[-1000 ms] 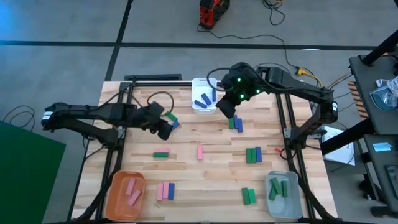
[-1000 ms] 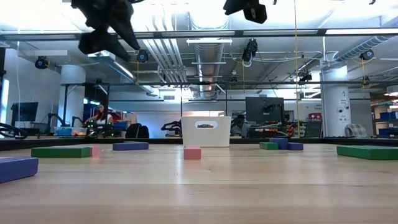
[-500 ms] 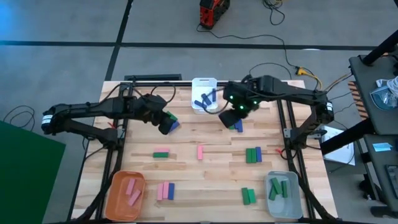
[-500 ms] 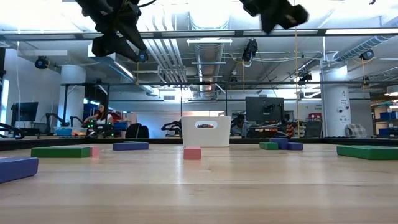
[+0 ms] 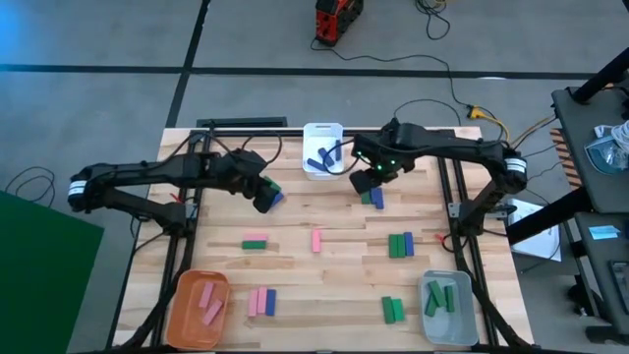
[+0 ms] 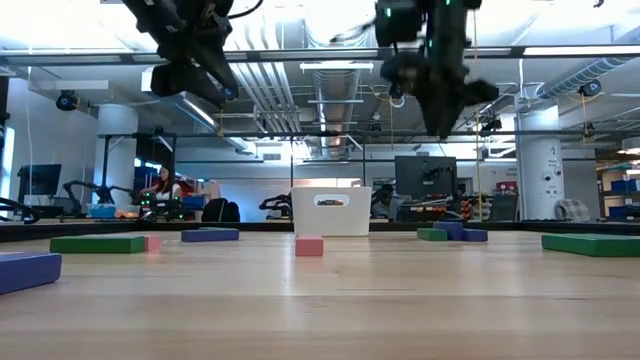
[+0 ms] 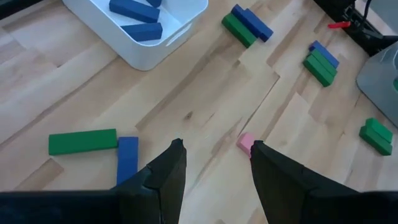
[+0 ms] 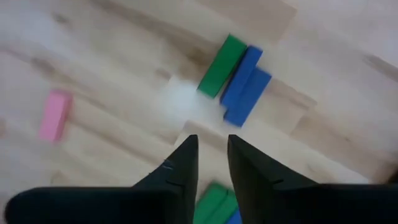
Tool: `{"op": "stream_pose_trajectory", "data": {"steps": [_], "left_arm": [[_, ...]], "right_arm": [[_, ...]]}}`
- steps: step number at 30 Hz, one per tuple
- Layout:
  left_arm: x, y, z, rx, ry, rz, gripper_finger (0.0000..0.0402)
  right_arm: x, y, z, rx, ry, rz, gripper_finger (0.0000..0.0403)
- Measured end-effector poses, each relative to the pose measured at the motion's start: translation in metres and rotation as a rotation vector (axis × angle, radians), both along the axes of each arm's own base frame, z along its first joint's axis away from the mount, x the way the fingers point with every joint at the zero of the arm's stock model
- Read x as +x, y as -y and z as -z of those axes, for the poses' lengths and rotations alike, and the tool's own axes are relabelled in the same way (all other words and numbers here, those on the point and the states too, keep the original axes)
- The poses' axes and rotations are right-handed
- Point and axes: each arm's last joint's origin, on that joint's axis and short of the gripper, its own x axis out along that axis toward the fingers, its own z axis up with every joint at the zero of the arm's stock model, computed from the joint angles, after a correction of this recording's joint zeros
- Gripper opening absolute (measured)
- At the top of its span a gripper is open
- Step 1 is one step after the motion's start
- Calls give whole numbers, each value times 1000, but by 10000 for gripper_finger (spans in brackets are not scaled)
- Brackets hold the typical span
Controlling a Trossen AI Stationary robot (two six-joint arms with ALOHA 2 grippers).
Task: Sort blocks
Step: Put the blue block into the white bin
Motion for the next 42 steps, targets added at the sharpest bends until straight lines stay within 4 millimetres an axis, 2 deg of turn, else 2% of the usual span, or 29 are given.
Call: {"op": "stream_pose_trajectory", "data": {"steps": [5,12,21,29,37,42], "left_arm": [[4,-1,5,-3,-22,0,157],[9,-2,11,-8,-49,0,157],[10,-3,11,-7,-43,-5,157],[10,-3,11,-9,-41,-9,157],[11,-4,10,-5,-27,-9,157],[11,-4,10,-9,-26,-12,157]], "right_arm": [[-4,16,30,-8,15,39,122],[-9,21,63,-25,28,68,152],[-12,31,88,-116,76,108,130],[-21,29,109,-135,54,111,109],[-16,31,132,-121,13,96,111],[-12,32,133,-117,10,86,116]]}}
